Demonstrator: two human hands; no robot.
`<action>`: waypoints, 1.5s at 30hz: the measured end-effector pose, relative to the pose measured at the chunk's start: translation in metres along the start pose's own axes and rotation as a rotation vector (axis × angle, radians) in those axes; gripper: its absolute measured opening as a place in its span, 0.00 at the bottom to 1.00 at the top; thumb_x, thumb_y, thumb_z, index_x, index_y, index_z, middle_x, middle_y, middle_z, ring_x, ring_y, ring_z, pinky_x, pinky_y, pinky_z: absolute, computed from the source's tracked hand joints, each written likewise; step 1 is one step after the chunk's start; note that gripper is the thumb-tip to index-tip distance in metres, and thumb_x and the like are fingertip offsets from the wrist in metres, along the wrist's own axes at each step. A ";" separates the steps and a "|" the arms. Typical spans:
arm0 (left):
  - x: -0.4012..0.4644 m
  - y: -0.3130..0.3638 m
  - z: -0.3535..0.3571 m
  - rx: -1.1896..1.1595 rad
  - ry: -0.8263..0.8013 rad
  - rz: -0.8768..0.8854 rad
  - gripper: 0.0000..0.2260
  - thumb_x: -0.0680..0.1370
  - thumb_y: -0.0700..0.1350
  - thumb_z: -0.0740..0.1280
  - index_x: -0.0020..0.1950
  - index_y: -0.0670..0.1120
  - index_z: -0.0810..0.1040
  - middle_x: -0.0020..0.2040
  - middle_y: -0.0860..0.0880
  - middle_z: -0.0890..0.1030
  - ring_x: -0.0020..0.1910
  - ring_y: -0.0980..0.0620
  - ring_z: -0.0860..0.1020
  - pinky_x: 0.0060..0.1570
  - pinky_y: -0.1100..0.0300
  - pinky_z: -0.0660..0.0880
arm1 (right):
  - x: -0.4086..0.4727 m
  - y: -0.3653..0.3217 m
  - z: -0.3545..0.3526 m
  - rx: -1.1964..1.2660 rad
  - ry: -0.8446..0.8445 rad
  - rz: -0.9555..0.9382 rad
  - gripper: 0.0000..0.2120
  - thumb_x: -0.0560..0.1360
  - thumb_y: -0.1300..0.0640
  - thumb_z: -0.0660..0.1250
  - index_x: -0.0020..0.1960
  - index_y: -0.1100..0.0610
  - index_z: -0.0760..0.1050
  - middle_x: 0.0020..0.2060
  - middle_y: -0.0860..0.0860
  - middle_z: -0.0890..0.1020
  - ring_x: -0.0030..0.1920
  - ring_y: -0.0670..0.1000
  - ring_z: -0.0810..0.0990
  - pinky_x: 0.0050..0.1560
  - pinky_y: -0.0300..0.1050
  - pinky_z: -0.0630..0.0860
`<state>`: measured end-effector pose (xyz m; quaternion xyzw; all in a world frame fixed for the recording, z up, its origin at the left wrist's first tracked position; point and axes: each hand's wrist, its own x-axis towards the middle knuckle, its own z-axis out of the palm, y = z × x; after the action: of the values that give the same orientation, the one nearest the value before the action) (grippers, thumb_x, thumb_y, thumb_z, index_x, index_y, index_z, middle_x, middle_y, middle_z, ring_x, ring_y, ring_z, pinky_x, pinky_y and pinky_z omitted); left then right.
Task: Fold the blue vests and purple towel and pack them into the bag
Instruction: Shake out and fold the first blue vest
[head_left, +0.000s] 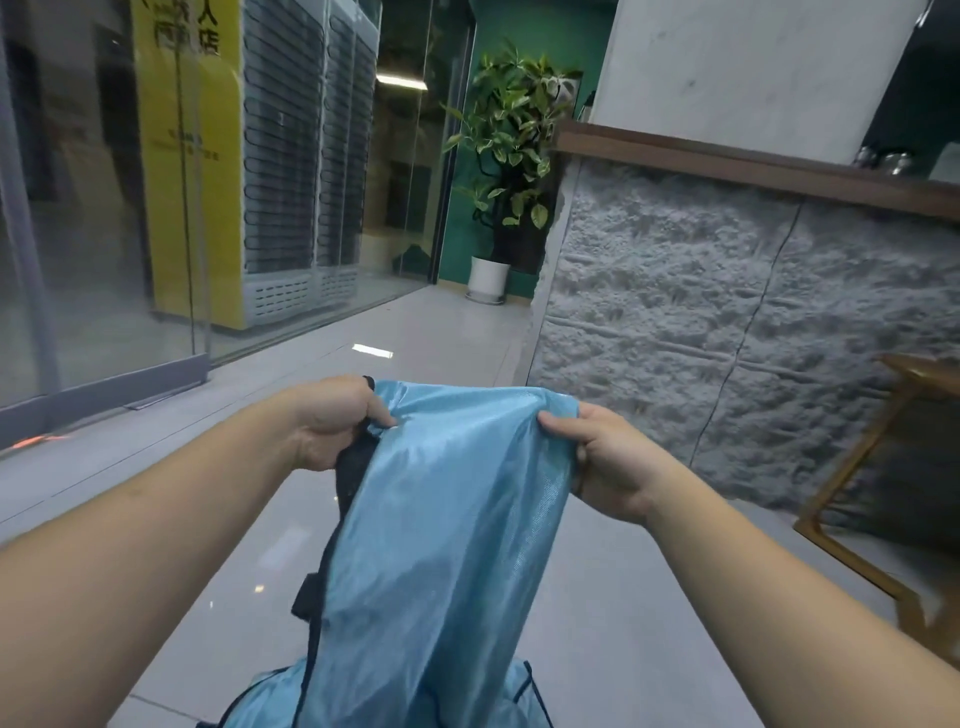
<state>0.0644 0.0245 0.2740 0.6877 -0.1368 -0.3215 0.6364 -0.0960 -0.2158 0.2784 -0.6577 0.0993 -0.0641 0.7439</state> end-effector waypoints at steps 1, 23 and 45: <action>0.001 0.001 -0.001 0.041 0.019 -0.019 0.14 0.80 0.29 0.59 0.65 0.32 0.76 0.58 0.32 0.83 0.57 0.34 0.83 0.60 0.42 0.81 | -0.002 -0.003 0.001 -0.060 -0.004 0.010 0.12 0.83 0.63 0.64 0.65 0.61 0.81 0.59 0.59 0.86 0.57 0.56 0.86 0.59 0.50 0.83; -0.006 0.021 0.002 0.175 0.067 -0.005 0.31 0.78 0.24 0.65 0.77 0.46 0.65 0.49 0.40 0.79 0.62 0.34 0.80 0.63 0.40 0.77 | 0.003 -0.018 -0.002 -0.524 0.022 0.086 0.19 0.72 0.74 0.75 0.61 0.60 0.84 0.56 0.62 0.86 0.52 0.58 0.87 0.60 0.49 0.81; -0.008 0.008 0.017 1.302 -0.065 0.181 0.08 0.67 0.40 0.74 0.45 0.47 0.85 0.37 0.49 0.83 0.37 0.46 0.79 0.37 0.54 0.77 | 0.006 -0.008 0.008 -0.866 -0.036 0.050 0.11 0.78 0.54 0.72 0.46 0.64 0.84 0.44 0.56 0.87 0.45 0.54 0.83 0.55 0.49 0.76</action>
<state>0.0497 0.0142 0.2839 0.9079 -0.3798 -0.1390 0.1105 -0.0882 -0.2105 0.2866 -0.9075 0.1200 0.0131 0.4024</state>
